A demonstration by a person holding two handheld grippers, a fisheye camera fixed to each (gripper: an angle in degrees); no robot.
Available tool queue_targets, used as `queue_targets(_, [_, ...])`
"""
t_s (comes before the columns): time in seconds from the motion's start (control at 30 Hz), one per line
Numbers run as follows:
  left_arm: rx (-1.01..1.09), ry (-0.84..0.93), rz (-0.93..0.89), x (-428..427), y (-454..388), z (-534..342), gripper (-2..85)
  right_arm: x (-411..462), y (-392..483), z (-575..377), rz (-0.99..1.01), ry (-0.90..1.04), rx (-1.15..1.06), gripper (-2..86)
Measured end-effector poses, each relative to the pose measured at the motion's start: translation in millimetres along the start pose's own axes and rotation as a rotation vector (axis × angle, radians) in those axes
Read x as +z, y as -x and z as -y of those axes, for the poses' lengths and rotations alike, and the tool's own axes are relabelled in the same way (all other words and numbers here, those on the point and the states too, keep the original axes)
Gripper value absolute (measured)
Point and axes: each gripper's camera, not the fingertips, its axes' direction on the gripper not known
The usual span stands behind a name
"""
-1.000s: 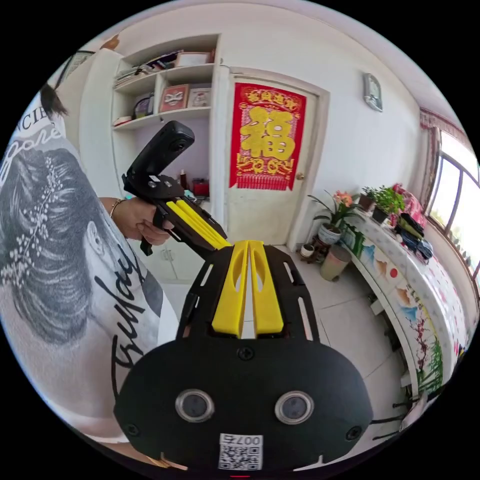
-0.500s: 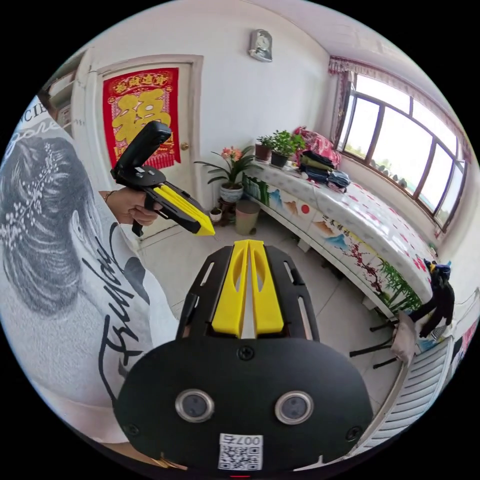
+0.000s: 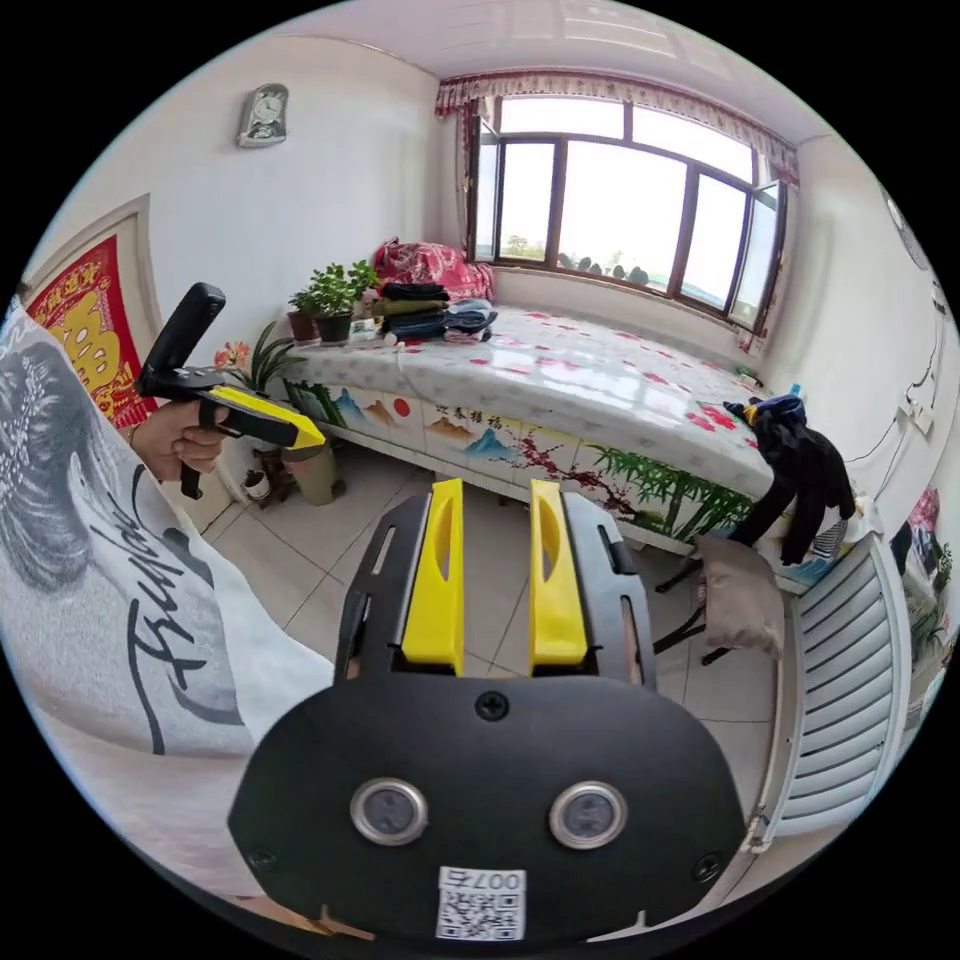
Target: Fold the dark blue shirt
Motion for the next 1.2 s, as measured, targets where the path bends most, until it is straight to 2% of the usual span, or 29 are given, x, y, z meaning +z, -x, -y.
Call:
queue_targets(0.23, [0.001, 0.028, 0.134, 130.8, 118.3, 52.4, -1.0, 32.9, -156.1, 102.4, -0.123, -0.027, 0.055, 11.6])
queue_targets(0.4, [-0.072, -0.001, 0.171, 249.7, 261.1, 64.2, -1.0, 76.4, -261.7, 169.8, -0.224, -0.054, 0.109, 13.0])
queue_targets(0.7, [-0.005, 0.001, 0.081, 421.4, 443.7, 196.8, -1.0, 101.4, -459.7, 299.4, -0.519, 0.003, 0.305, 14.9])
queue_targets(0.87, [0.053, -0.023, 0.104, 517.1, 489.6, 255.5, -1.0, 109.5, -577.9, 341.1, -0.565, -0.025, 0.359, 15.1])
queue_targets(1.03, [-0.051, -0.038, 0.126, 633.4, 525.9, 290.5, -1.0, 146.7, -727.7, 371.7, -0.638, -0.025, 0.345, 14.5])
queue_targets(1.2, [-0.162, 0.094, 0.241, 736.0, 556.7, 327.7, -1.0, 206.3, -921.4, 394.9, -0.593, 0.099, 0.469, 14.0])
